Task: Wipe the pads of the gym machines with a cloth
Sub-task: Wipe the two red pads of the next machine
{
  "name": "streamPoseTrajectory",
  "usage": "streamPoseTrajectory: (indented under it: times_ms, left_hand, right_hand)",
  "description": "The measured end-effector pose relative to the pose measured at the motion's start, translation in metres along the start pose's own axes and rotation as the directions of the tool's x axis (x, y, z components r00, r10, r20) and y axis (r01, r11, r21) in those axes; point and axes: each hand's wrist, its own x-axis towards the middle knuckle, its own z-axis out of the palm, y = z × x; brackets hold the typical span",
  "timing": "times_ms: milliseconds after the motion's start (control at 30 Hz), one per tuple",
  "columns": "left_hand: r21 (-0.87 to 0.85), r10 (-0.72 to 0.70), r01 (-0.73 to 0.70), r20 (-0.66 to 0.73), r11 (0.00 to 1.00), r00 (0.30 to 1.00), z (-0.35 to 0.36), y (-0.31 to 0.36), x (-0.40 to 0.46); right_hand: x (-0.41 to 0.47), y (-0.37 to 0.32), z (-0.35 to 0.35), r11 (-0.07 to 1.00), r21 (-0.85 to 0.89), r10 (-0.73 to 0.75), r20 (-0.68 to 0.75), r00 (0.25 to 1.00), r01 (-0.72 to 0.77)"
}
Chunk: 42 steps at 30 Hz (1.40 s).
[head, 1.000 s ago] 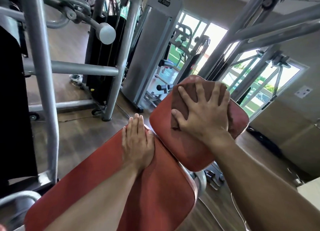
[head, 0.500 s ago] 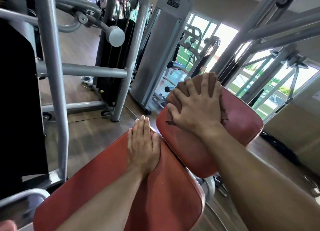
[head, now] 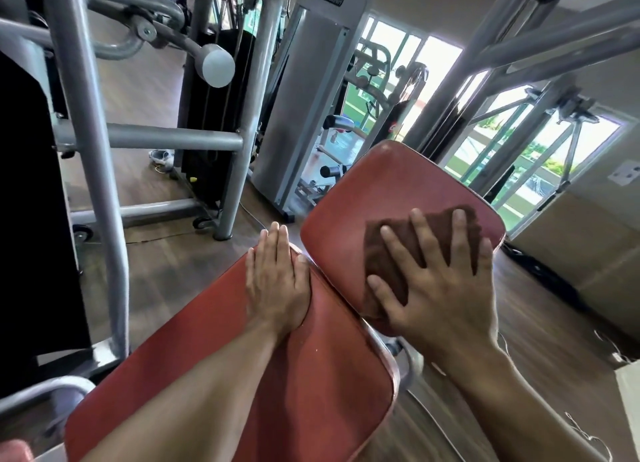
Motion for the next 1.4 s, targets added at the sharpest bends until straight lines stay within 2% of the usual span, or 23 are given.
streamPoseTrajectory:
  times_ms: [67, 200, 367, 467, 567, 633, 733, 833, 900, 967, 1067, 1133, 1200, 1267, 1400]
  left_hand:
    - [0.005, -0.001, 0.001, 0.0, 1.0, 1.0, 0.001, 0.0, 0.0]
    - [-0.012, -0.001, 0.001, -0.009, 1.0, 1.0, -0.001, 0.0, 0.0]
    - [-0.062, -0.01, 0.01, -0.004, 0.998, 1.0, -0.001, -0.003, 0.002]
    - [-0.213, 0.004, 0.004, 0.036, 0.977, 0.999, -0.009, -0.009, 0.001]
    - [-0.435, -0.063, 0.115, 0.133, 0.893, 0.989, -0.032, -0.023, -0.01]
    - [-0.469, -0.143, 0.198, 0.152, 0.861, 0.978, -0.046, -0.033, -0.025]
    - [-0.434, -0.21, 0.251, 0.143, 0.865, 0.967, -0.051, -0.043, -0.044]
    - [-0.391, -0.268, 0.268, 0.054, 0.881, 0.962, -0.047, -0.038, -0.059]
    - [-0.396, -0.231, 0.202, -0.027, 0.896, 0.972, -0.045, -0.025, -0.074]
    - [-0.382, -0.119, 0.087, -0.061, 0.92, 0.991, -0.039, -0.004, -0.083]
    - [-0.307, -0.009, 0.013, 0.015, 0.952, 1.0, -0.026, 0.024, -0.082]
    - [-0.148, 0.028, -0.012, 0.105, 0.989, 0.994, -0.016, 0.033, -0.078]
    - [-0.015, 0.047, -0.045, 0.134, 0.999, 0.99, -0.01, 0.033, -0.08]
    - [0.005, 0.041, -0.042, 0.147, 0.999, 0.988, -0.008, 0.029, -0.085]
    - [0.005, 0.066, -0.067, 0.159, 0.998, 0.985, -0.013, 0.013, -0.091]
  right_hand:
    - [0.0, -0.008, 0.0, 0.999, 0.023, 0.045, 0.009, 0.999, -0.045]
    - [-0.005, -0.037, 0.017, 0.992, 0.004, -0.127, 0.002, 0.992, 0.127]
    - [0.011, -0.053, 0.032, 0.987, -0.02, -0.16, -0.079, 0.984, 0.159]
    - [0.025, -0.065, 0.032, 0.976, 0.052, -0.205, -0.096, 0.974, 0.21]
    - [0.018, -0.081, 0.035, 0.929, 0.165, -0.327, -0.051, 0.944, 0.331]
    - [0.003, -0.096, 0.039, 0.882, 0.196, -0.435, -0.013, 0.9, 0.429]
    - [-0.007, -0.109, 0.037, 0.872, 0.222, -0.465, 0.091, 0.881, 0.437]
    - [-0.005, -0.111, 0.033, 0.876, 0.251, -0.456, 0.15, 0.877, 0.413]
    - [-0.004, -0.107, 0.026, 0.86, 0.296, -0.472, 0.153, 0.868, 0.415]
    - [-0.001, -0.097, 0.017, 0.846, 0.343, -0.47, 0.119, 0.875, 0.408]
    - [0.009, -0.066, 0.003, 0.907, 0.216, -0.385, 0.078, 0.92, 0.362]
    - [0.013, -0.039, 0.002, 0.952, 0.101, -0.298, 0.087, 0.951, 0.289]
    - [0.01, -0.02, 0.006, 0.958, 0.029, -0.288, 0.087, 0.954, 0.286]
    - [0.006, -0.018, 0.013, 0.954, -0.003, -0.3, 0.068, 0.951, 0.301]
    - [0.005, -0.032, 0.021, 0.971, -0.032, -0.238, 0.027, 0.971, 0.239]
